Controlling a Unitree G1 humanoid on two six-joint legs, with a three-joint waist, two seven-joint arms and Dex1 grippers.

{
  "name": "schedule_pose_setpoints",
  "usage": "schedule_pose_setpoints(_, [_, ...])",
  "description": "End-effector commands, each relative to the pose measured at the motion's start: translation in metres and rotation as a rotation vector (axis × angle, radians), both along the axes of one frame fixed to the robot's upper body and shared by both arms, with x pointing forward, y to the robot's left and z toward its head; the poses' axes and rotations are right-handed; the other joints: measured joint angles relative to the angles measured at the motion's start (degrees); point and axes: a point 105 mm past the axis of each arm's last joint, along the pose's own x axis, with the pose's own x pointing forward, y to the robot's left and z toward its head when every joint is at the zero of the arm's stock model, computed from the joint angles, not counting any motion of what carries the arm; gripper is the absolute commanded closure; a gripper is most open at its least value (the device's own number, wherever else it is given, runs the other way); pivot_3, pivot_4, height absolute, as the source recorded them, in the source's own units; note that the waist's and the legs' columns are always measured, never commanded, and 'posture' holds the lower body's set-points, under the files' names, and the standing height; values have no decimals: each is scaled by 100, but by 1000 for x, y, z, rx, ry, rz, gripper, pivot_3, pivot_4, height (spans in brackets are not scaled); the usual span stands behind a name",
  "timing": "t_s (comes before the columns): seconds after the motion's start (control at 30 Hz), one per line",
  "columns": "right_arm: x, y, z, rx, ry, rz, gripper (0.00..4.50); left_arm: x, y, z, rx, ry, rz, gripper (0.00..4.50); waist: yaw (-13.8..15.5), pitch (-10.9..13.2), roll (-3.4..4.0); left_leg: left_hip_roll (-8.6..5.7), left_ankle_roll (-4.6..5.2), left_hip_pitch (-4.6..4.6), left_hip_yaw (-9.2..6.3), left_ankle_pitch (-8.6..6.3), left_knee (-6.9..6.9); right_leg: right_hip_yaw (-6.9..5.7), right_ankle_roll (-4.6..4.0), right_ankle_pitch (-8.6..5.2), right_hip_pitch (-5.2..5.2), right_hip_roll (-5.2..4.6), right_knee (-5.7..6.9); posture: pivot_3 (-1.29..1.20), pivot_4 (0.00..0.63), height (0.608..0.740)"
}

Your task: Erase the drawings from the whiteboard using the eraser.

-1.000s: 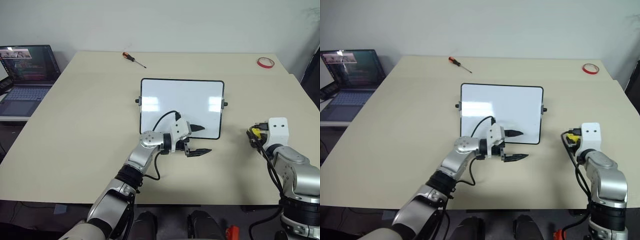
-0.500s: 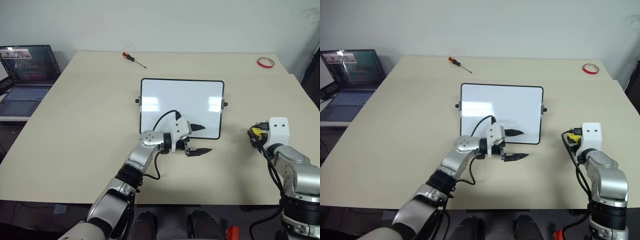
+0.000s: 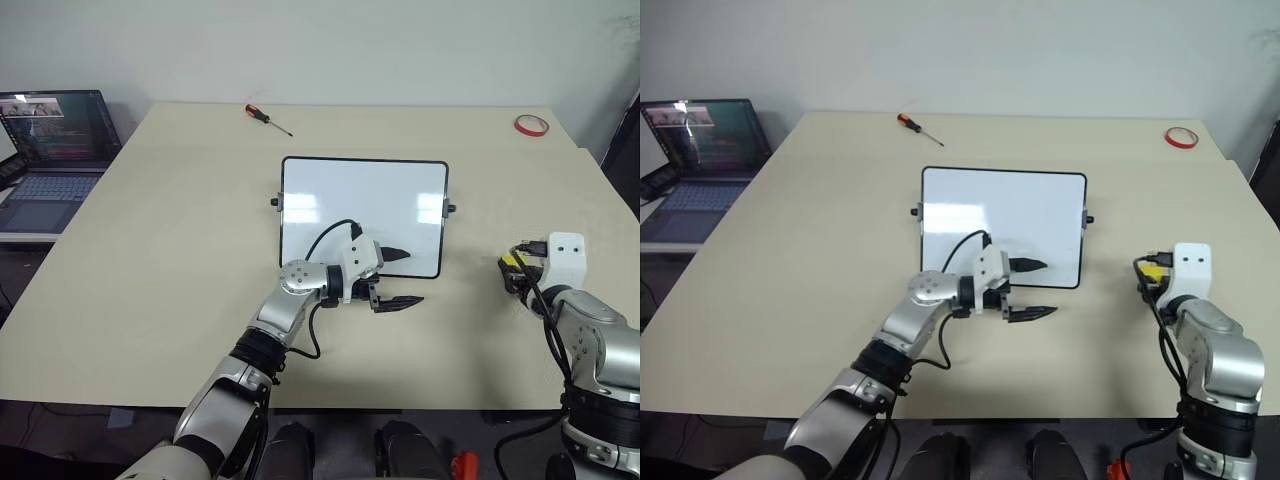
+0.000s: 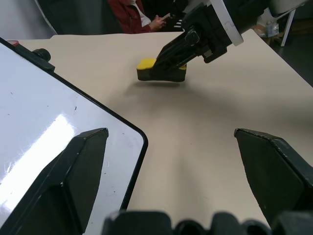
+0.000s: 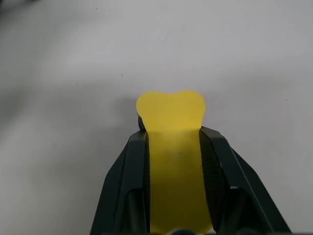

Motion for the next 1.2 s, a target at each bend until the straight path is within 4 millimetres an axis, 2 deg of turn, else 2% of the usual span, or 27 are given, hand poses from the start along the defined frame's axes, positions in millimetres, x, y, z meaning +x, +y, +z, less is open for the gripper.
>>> schedule_pose_setpoints(0.03, [-1,-1,8,-1,-9,-3,3233,2,-2,19,-29,-62,-12,0,0,0,0,0,0,0,0,0,0,0,0,0,0,0,1,0,150,740])
schedule_pose_setpoints(0.2, [-2,-2,9,7,-5,-1,3233,2,-2,18,-31,-62,-9,0,0,-1,1,0,1,0,0,0,0,0,0,0,-1,0,1,0,150,740])
schedule_pose_setpoints(0.23, [-2,0,10,39,-10,7,2962,2,-2,18,-32,-62,-9,0,0,-1,1,0,1,0,0,1,0,0,0,0,0,0,1,0,150,740])
schedule_pose_setpoints(0.63, [-1,-1,6,48,22,13,2962,4,-3,19,-35,-60,0,0,0,-1,1,0,2,0,0,1,0,0,0,0,0,0,2,0,150,740])
schedule_pose_setpoints(0.77, [1,0,12,37,-19,43,2962,3,-3,19,-37,-61,2,0,-1,-1,2,0,3,0,0,2,0,0,0,0,-1,0,2,0,150,740])
schedule_pose_setpoints(0.9, [0,-3,7,-78,16,67,2962,3,-3,18,-35,-61,0,0,1,-1,2,-1,3,0,1,2,1,0,0,0,0,0,2,0,150,740])
schedule_pose_setpoints(1.0, [2,2,15,-53,-55,90,2962,2,-3,18,-34,-62,-2,0,-8,-1,2,0,3,0,0,2,1,0,0,0,0,0,3,0,150,740])
schedule_pose_setpoints(1.1, [3,3,16,-94,-85,97,2962,1,-3,18,-33,-63,-9,0,-4,-1,2,-1,3,1,1,2,2,1,0,0,0,0,4,0,150,740])
schedule_pose_setpoints(1.2, [3,7,24,-162,-153,129,2962,0,-3,18,-30,-65,-16,0,-2,-1,2,-1,4,0,1,2,2,1,0,0,0,0,4,0,150,740])
